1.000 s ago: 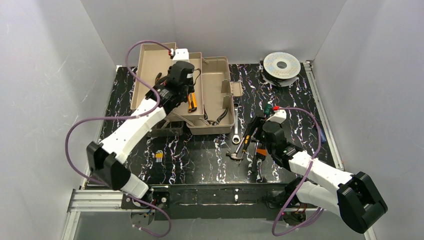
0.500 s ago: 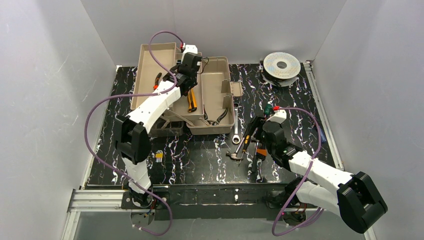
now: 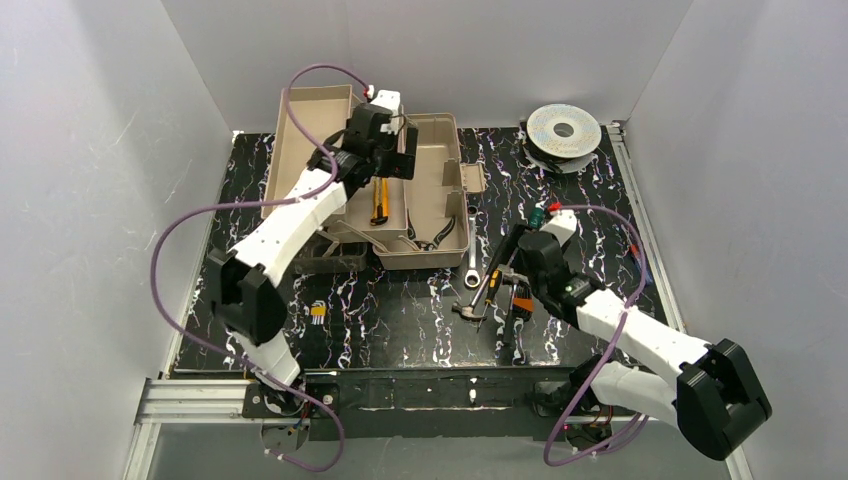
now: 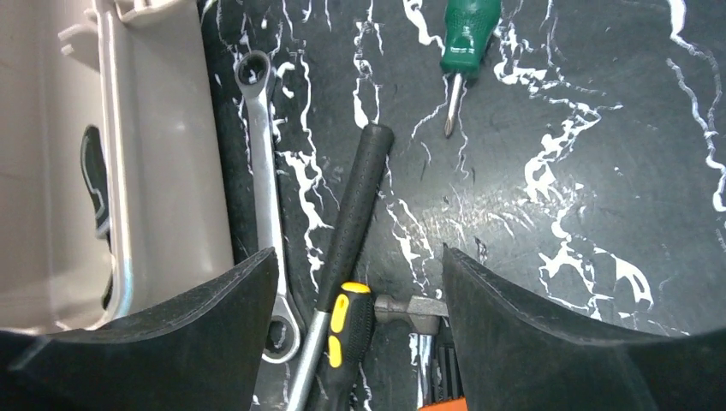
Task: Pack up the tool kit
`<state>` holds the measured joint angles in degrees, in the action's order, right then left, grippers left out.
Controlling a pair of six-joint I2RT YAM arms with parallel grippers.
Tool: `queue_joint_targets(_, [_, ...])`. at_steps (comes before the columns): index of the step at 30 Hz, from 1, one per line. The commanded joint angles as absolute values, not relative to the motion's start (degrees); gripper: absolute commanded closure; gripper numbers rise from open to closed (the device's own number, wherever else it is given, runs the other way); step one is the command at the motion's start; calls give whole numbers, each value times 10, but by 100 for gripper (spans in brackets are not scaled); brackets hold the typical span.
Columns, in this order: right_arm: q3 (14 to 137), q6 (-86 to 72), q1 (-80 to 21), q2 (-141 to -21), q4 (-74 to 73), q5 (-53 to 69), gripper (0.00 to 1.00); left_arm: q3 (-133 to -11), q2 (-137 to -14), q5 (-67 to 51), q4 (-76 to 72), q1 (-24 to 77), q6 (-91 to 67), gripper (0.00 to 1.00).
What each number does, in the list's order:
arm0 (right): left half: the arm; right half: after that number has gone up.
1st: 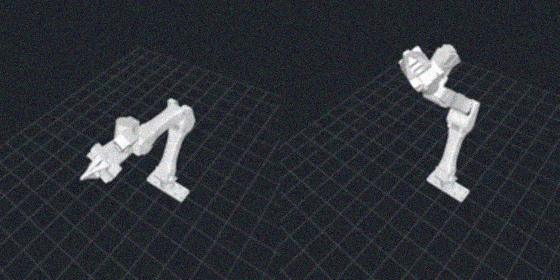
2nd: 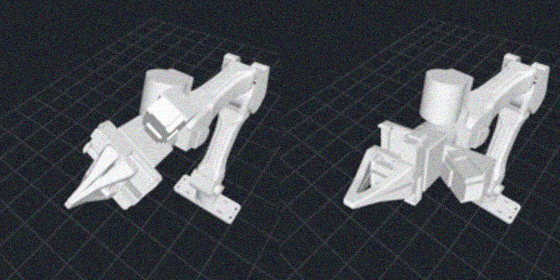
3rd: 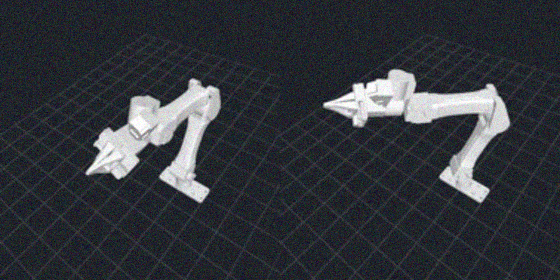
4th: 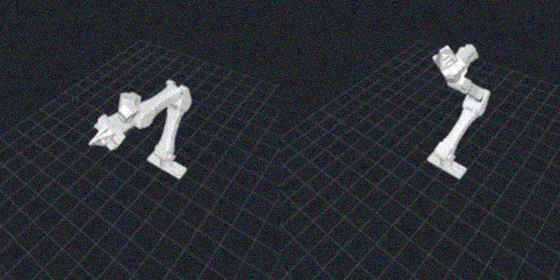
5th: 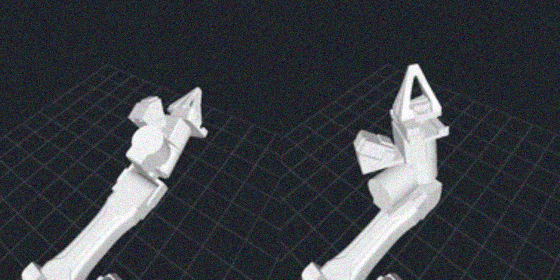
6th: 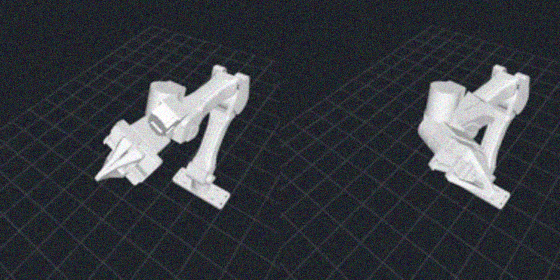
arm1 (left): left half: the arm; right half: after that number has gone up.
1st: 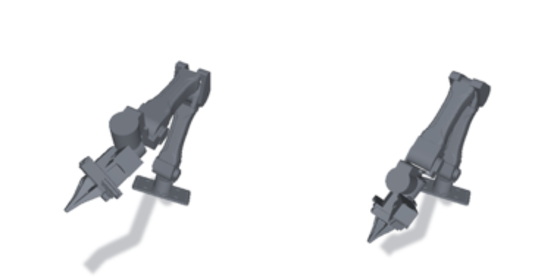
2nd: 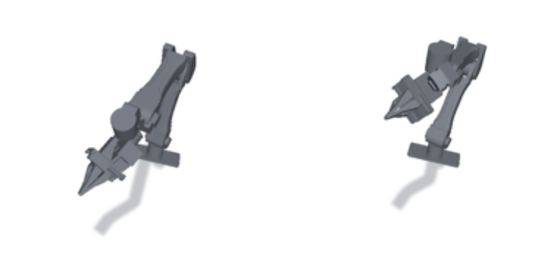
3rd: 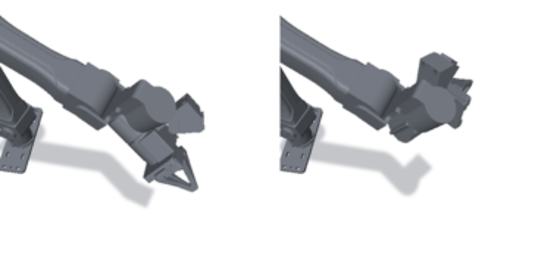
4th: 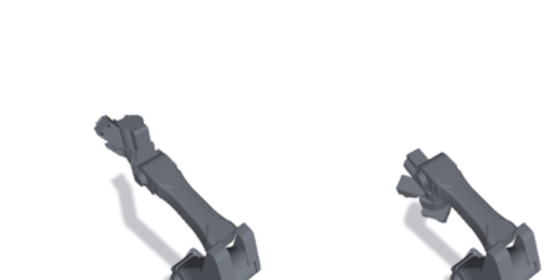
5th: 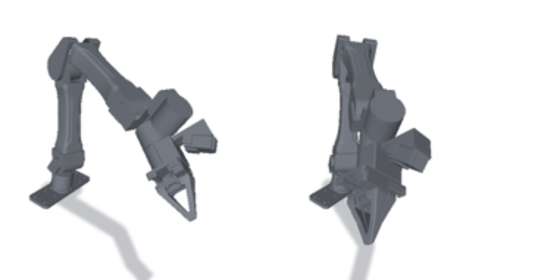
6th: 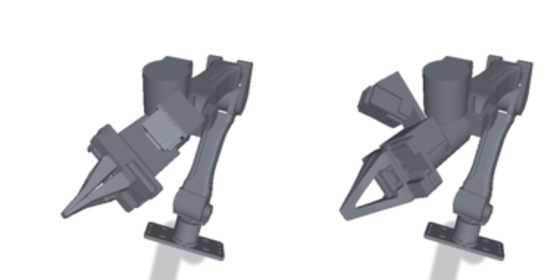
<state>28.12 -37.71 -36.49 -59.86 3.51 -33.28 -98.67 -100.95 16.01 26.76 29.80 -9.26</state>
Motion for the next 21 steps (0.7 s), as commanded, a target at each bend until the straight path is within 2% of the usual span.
queue_joint_targets(1, [414, -456, -363, -622, -155, -373, 22, -923, -890, 26, 259, 308, -105, 7])
queue_joint_targets(7, [442, -508, -359, -638, -270, -327, 24, -782, -776, -24, 227, 366, -97, 2])
queue_joint_targets(10, [455, -537, -358, -644, -321, -315, 30, -722, -730, -44, 226, 398, -90, 2])
queue_joint_targets(21, [370, -499, -357, -605, -331, -187, 34, -485, -651, -58, 83, 457, -123, 2])
